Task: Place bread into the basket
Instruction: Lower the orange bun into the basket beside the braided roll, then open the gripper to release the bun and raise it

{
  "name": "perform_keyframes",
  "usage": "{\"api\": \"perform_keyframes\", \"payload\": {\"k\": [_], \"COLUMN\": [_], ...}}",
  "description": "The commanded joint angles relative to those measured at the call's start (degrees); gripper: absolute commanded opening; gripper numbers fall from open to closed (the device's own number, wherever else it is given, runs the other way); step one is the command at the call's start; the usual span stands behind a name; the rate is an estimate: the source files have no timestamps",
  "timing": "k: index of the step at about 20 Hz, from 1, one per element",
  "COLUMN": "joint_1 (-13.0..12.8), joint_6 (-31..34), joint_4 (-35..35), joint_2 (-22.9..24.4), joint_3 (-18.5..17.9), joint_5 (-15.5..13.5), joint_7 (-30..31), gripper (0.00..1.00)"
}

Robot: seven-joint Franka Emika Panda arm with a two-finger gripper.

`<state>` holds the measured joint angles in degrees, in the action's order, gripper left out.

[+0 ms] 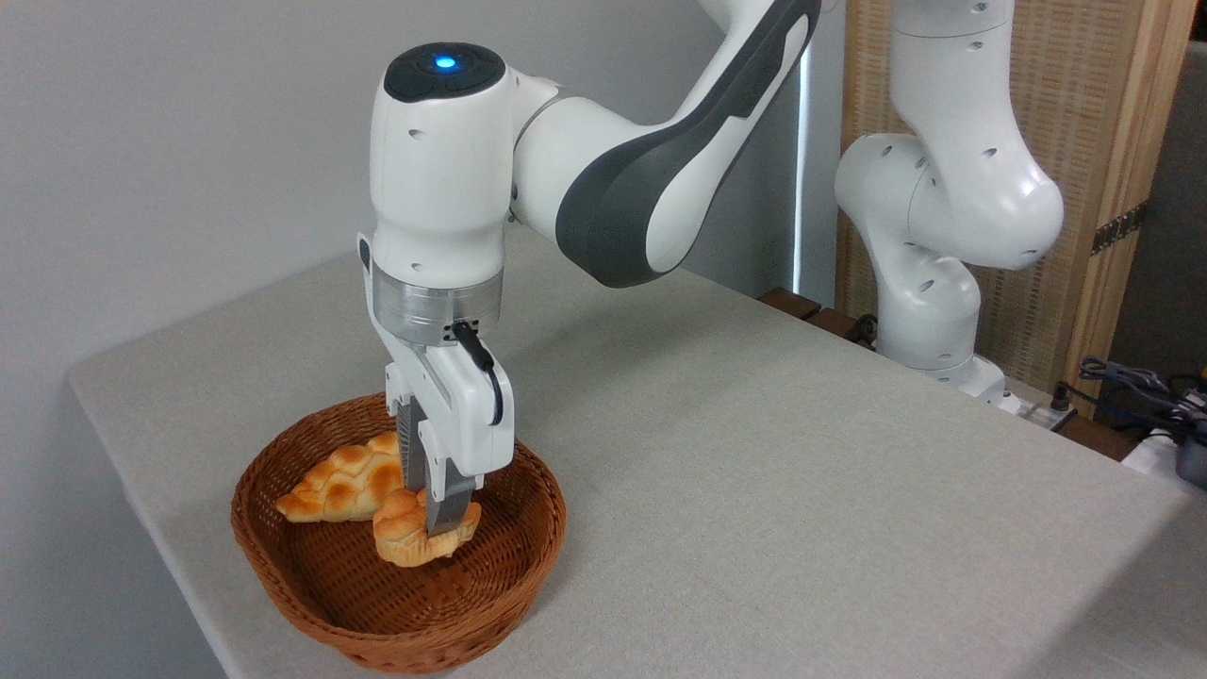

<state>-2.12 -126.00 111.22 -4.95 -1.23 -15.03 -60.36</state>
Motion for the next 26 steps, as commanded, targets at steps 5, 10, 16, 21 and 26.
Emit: {"api": "perform_keyframes", "payload": {"k": [5,10,16,21,26], "joint_1": [-0.43,-0.43,-0.43,-0.43,-0.52], "joint_6": [-0.21,-0.21,-0.21,-0.04,0.48], "joint_4": [-0.74,-0.74,-0.82,-0.82,-0.82], "joint_2": [-0.06,-0.06,0.03,0.47,0.73], "joint_3": [-0.53,-0.44,-0.44,-0.26,0.00], "joint_5": [-0.61,-0.52,-0.61,-0.52,-0.52], "joint_7": [0.60,1.38,3.05,3.85,3.85], "gripper": [0.89,1.00,1.00,1.00,1.00]}}
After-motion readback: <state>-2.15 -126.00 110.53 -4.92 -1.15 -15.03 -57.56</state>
